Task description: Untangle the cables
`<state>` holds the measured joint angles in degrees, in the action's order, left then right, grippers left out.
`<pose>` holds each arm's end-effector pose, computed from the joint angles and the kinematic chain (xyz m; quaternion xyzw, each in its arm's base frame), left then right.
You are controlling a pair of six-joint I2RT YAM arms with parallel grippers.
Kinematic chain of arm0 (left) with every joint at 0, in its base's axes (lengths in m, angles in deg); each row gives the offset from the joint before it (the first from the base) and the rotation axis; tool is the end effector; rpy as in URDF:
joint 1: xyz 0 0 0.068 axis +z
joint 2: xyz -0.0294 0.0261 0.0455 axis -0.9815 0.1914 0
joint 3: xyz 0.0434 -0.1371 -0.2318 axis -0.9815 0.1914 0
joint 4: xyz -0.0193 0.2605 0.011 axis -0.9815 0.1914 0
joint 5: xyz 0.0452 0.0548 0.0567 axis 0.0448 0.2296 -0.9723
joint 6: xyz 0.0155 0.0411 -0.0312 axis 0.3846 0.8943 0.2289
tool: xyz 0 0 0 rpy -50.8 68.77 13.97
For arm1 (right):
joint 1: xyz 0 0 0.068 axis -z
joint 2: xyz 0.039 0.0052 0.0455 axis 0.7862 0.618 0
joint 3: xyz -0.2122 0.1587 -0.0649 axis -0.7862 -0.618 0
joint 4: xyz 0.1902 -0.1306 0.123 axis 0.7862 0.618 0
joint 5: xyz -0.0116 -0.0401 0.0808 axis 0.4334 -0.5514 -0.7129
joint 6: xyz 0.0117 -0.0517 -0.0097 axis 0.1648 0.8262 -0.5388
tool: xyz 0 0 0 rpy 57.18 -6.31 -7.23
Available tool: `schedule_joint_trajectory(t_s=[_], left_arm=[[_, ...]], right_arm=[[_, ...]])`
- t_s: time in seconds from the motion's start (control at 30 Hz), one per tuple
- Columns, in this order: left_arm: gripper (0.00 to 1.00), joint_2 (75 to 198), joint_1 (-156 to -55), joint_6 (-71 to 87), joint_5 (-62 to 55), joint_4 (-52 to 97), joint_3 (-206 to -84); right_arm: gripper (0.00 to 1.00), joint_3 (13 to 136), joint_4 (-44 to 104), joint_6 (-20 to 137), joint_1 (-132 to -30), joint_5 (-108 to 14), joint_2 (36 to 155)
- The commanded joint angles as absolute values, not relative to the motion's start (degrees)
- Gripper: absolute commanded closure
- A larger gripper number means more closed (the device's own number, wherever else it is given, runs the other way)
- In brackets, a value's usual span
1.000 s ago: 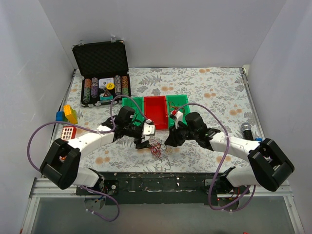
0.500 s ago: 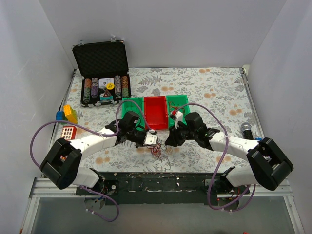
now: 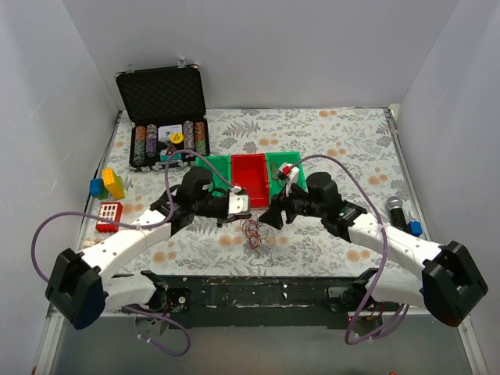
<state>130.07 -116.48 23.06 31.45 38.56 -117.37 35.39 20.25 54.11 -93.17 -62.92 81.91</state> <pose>0.1843 -0.1723 0.2536 0.4444 0.7245 -0.4369 0.2943 0.1854 0.1818 0.2422 -0.3194 0.7563 0.3908 0.4162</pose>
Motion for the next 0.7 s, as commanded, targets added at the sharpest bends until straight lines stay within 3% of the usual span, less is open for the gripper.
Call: schedule_joint_trajectory(t_s=[0.0, 0.23, 0.67], left_arm=[[1.00, 123.5, -116.8, 17.3, 34.4, 41.1, -118.6], [1.00, 120.6, -116.7, 13.4, 35.2, 42.6, -121.0], [1.00, 119.4, -116.7, 12.9, 34.4, 44.2, -125.4]], right_arm=[[0.24, 39.6, 17.2, 54.7, -93.5, -65.8, 78.5], [0.16, 39.0, 10.4, 55.9, -93.9, -73.5, 76.7], [0.18, 38.3, 3.2, 56.8, -97.1, -78.6, 79.8]])
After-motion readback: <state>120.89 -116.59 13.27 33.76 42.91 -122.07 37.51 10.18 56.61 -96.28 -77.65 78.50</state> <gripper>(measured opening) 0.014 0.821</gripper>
